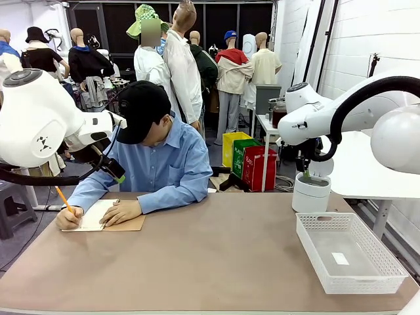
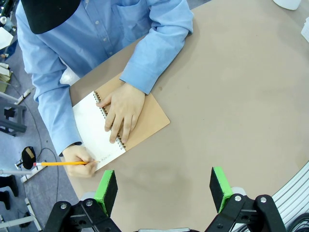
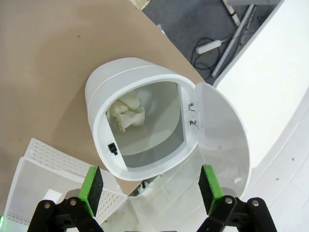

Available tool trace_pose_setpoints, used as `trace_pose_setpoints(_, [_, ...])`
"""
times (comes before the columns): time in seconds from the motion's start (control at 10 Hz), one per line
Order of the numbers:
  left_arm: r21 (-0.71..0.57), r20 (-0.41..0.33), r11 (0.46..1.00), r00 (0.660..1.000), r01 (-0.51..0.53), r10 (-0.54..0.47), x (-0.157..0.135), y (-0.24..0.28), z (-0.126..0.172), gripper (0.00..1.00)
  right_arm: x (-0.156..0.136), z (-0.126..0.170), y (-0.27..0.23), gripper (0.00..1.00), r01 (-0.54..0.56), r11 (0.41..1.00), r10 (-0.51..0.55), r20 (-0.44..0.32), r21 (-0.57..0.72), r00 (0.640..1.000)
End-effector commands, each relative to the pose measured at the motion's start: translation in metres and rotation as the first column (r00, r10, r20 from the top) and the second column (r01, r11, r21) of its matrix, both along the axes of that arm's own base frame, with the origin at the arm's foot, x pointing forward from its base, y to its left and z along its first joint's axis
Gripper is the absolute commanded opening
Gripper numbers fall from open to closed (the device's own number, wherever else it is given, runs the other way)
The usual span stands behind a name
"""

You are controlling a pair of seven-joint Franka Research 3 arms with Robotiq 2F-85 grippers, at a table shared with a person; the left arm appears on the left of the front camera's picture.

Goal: Sort the paper based on its condition.
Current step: If a person hands you a paper, place it in the Organizing basket , and if it's crumpled, put it in the Trash can.

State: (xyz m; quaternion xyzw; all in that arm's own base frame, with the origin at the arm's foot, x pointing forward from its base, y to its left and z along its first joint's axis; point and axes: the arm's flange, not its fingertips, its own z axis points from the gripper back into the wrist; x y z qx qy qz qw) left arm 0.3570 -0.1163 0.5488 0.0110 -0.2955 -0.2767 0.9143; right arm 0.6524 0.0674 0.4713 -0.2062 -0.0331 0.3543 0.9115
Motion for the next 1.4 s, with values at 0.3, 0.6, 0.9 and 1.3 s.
trace_pose_setpoints(0.3, [-0.003,0.000,1.000,1.000,0.000,0.000,0.000,0.000,0.000,1.00,-0.001,-0.004,-0.001,1.00,-0.009,1.000,0.009,0.012,0.005,1.000])
trace_pose_setpoints(0.6, [-0.003,0.000,1.000,1.000,0.000,0.000,0.000,0.000,0.000,1.00,-0.040,0.031,0.034,1.00,-0.067,0.988,0.061,0.048,0.136,0.997])
trace_pose_setpoints(0.9, [-0.003,0.000,1.000,1.000,0.000,0.000,0.000,0.000,0.000,1.00,-0.084,0.053,0.074,1.00,-0.133,0.960,0.128,0.035,0.247,0.991])
trace_pose_setpoints(1.3, [-0.003,0.000,1.000,1.000,0.000,0.000,0.000,0.000,0.000,1.00,-0.150,0.066,0.106,1.00,-0.316,0.815,0.296,0.120,0.487,0.948])
